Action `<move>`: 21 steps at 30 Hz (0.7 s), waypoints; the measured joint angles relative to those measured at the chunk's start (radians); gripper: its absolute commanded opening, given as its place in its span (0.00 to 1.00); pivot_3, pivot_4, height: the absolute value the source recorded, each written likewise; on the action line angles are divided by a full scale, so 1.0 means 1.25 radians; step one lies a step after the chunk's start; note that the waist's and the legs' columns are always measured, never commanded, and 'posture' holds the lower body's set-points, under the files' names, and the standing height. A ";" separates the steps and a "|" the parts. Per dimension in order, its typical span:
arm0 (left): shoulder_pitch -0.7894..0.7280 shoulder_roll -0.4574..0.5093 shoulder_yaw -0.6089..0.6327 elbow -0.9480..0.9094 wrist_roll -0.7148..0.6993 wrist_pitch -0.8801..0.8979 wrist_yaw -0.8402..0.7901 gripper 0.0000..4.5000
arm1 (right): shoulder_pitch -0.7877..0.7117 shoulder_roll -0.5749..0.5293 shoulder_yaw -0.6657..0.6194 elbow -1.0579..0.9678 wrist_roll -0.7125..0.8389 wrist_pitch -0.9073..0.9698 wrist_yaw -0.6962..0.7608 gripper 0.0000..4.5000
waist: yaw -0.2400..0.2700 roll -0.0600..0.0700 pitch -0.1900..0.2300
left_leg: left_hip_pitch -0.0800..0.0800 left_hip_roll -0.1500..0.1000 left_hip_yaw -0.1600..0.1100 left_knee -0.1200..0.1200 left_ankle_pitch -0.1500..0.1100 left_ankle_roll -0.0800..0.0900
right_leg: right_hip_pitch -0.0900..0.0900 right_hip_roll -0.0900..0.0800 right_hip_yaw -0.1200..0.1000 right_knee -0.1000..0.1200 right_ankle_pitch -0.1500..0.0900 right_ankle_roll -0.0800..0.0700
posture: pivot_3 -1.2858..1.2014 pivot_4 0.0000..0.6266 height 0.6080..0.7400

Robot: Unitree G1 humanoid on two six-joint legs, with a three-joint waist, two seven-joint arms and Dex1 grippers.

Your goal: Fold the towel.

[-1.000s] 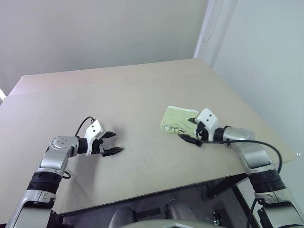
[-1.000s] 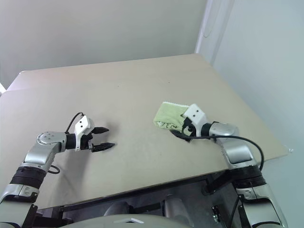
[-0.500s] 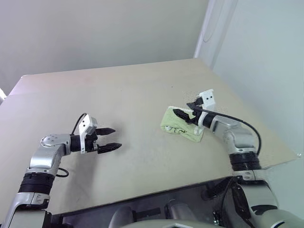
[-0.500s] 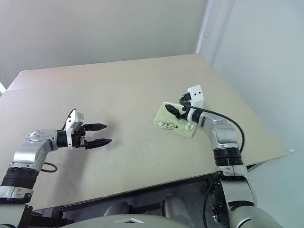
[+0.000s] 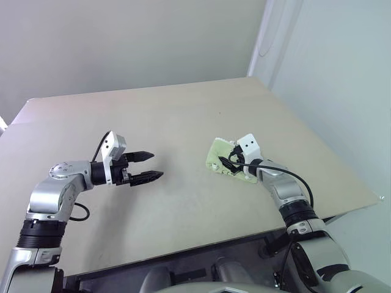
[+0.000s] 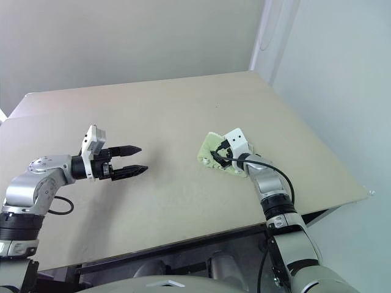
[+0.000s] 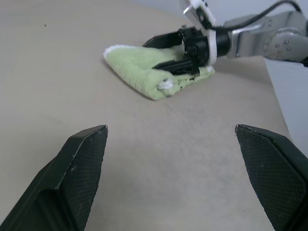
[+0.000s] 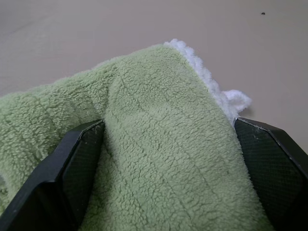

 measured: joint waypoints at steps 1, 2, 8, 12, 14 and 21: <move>-0.006 0.000 0.005 -0.006 -0.007 0.011 0.004 1.00 | 0.000 0.000 -0.005 -0.002 0.005 0.004 0.002 0.99 | 0.000 0.000 0.000 | 0.000 0.000 0.000 0.000 0.000 0.000 | 0.000 0.000 0.000 0.000 0.000 0.000 | 0.52 0.00 1.00; -0.010 0.000 0.009 -0.010 -0.013 0.015 0.009 1.00 | 0.000 0.000 -0.014 -0.003 0.011 0.010 0.005 0.99 | 0.000 0.000 0.000 | 0.000 0.000 0.000 0.000 0.000 0.000 | 0.000 0.000 0.000 0.000 0.000 0.000 | 0.52 0.00 1.00; -0.021 0.001 0.008 -0.013 -0.013 0.031 0.027 1.00 | 0.000 0.000 -0.045 -0.022 0.052 0.045 0.023 0.99 | 0.000 0.001 0.000 | -0.003 0.000 0.000 -0.001 0.000 0.000 | -0.003 0.000 0.000 0.000 0.001 -0.002 | 0.52 0.00 1.00; -0.024 0.003 -0.008 -0.025 -0.008 0.031 0.031 1.00 | 0.007 0.001 -0.046 -0.060 0.066 0.066 0.034 0.99 | -0.001 0.001 0.001 | -0.004 0.000 0.000 -0.001 0.000 0.000 | -0.004 0.000 0.000 0.000 0.002 -0.003 | 0.52 0.00 1.00; -0.024 0.003 -0.017 -0.032 -0.007 0.031 0.031 1.00 | 0.016 0.005 -0.045 -0.080 0.068 0.077 0.041 0.99 | -0.002 0.001 0.001 | -0.005 0.000 0.000 -0.001 0.000 0.000 | -0.005 0.000 0.000 0.000 0.002 -0.002 | 0.52 0.00 1.00; -0.017 0.003 -0.017 -0.044 -0.007 0.030 0.043 1.00 | 0.023 0.008 -0.060 -0.130 0.108 0.111 0.063 0.99 | -0.010 0.001 0.001 | -0.005 0.000 0.000 -0.002 0.000 0.000 | -0.005 0.000 0.000 0.000 0.002 -0.002 | 0.52 0.00 1.00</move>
